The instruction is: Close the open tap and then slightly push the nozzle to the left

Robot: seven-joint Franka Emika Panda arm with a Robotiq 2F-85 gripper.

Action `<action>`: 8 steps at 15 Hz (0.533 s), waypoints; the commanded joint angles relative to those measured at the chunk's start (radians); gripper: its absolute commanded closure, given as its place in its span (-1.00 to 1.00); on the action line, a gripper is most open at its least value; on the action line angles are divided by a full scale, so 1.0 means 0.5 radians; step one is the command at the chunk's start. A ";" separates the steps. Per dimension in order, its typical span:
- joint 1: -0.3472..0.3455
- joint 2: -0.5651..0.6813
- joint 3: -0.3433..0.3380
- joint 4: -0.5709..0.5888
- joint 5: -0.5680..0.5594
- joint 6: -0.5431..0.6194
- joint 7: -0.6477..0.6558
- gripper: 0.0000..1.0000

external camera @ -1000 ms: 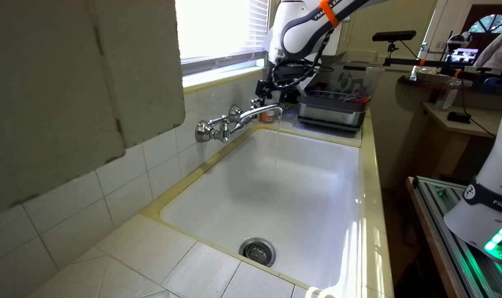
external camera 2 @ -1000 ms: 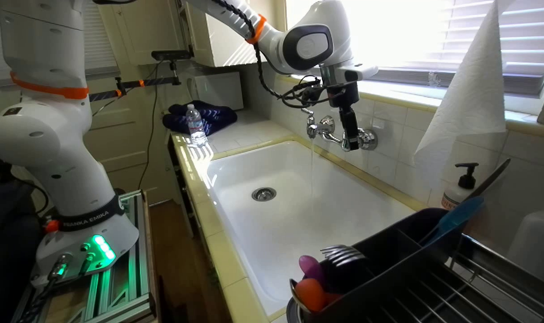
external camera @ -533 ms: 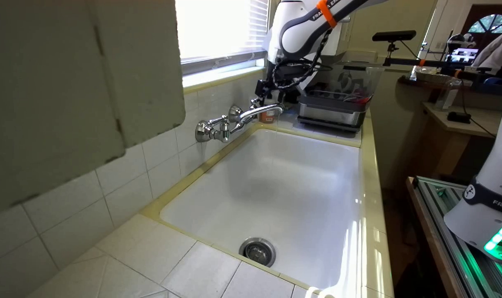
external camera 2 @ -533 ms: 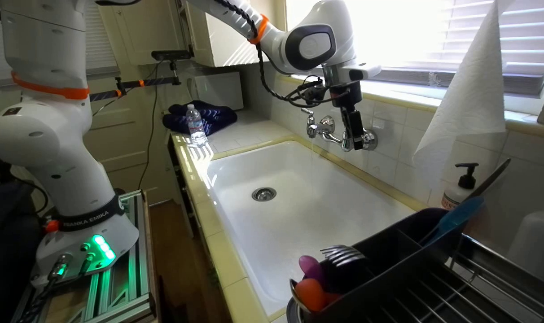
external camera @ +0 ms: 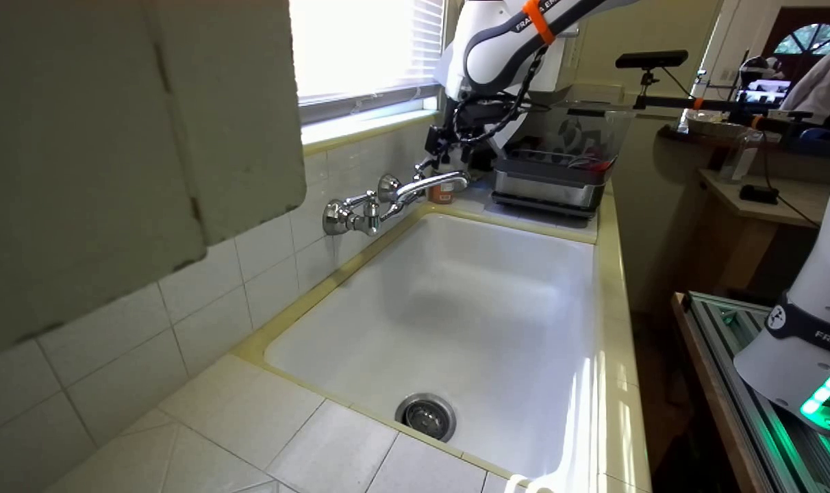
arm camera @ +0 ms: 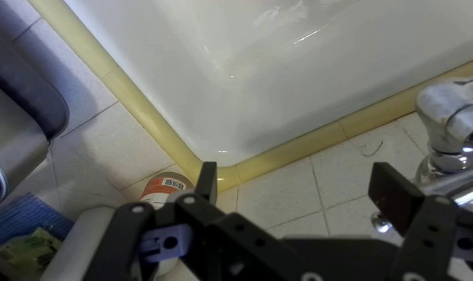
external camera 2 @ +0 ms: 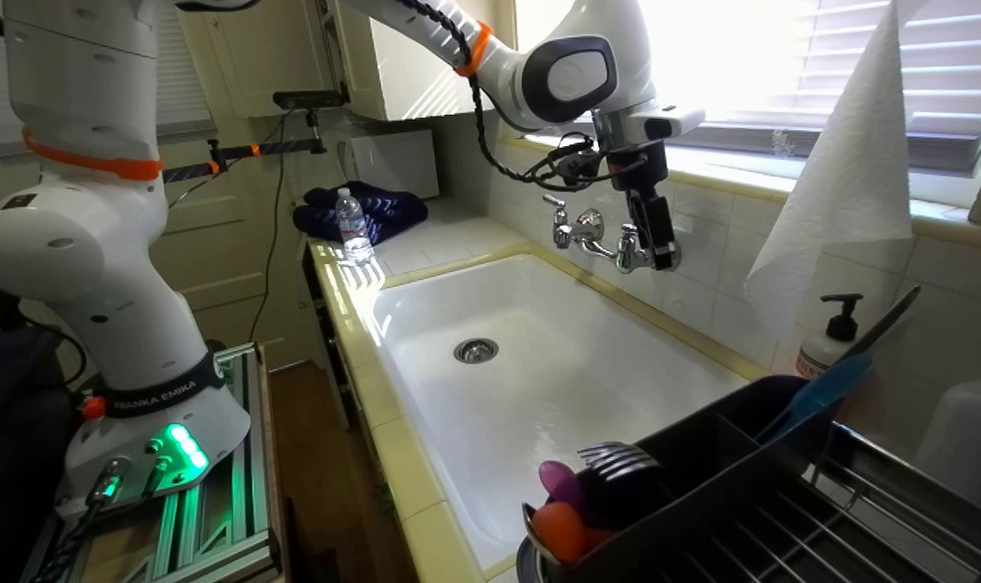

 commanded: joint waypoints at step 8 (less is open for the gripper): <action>-0.062 0.164 0.011 0.305 0.169 0.069 -0.061 -1.00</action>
